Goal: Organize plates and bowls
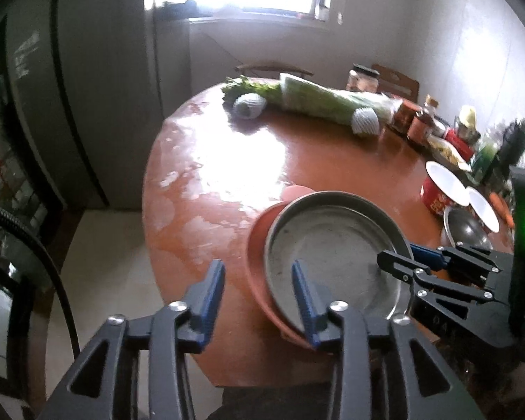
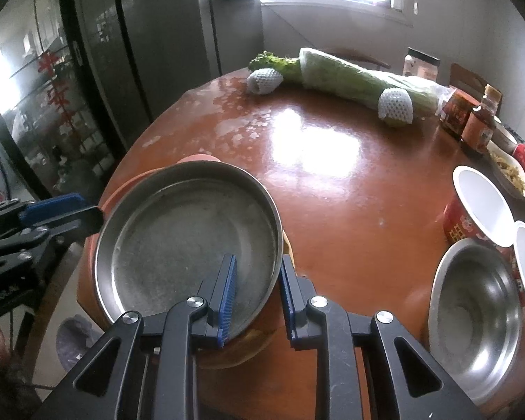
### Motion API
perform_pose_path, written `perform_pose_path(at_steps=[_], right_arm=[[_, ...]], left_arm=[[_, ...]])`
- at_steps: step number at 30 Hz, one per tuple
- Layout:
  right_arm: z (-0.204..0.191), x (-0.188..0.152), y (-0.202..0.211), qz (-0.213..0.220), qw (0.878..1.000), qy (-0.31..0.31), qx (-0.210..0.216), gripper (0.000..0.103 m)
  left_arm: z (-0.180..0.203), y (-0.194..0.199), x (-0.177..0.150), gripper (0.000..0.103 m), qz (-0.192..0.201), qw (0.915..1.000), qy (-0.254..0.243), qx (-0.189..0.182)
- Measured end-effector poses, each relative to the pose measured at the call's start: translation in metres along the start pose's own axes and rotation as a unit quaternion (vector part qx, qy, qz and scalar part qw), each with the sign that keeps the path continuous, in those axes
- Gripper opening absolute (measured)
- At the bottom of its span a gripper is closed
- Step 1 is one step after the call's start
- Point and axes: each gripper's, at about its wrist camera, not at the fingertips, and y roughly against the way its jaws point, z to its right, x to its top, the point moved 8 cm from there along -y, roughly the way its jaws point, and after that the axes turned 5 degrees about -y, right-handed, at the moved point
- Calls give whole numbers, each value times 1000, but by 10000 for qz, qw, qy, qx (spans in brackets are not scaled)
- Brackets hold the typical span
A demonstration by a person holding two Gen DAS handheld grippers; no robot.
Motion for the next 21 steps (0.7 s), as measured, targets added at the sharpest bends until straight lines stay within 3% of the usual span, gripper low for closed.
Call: perform_pose_path(at_steps=[1, 3, 9, 21], right_arm=[[0, 0, 0, -1, 10000, -1, -9, 25], [1, 0, 0, -6, 10000, -8, -16, 26], [2, -1, 0, -17, 10000, -9, -11, 26], [18, 0, -1, 70, 9999, -124, -72, 26]], left_arm=[[-1, 0, -2, 55, -7, 10000, 29, -33], [0, -7, -8, 59, -180, 9997, 66, -175], [13, -38, -25, 59, -681, 9964, 117, -486], [35, -59, -18, 53, -703, 9963, 1, -494]])
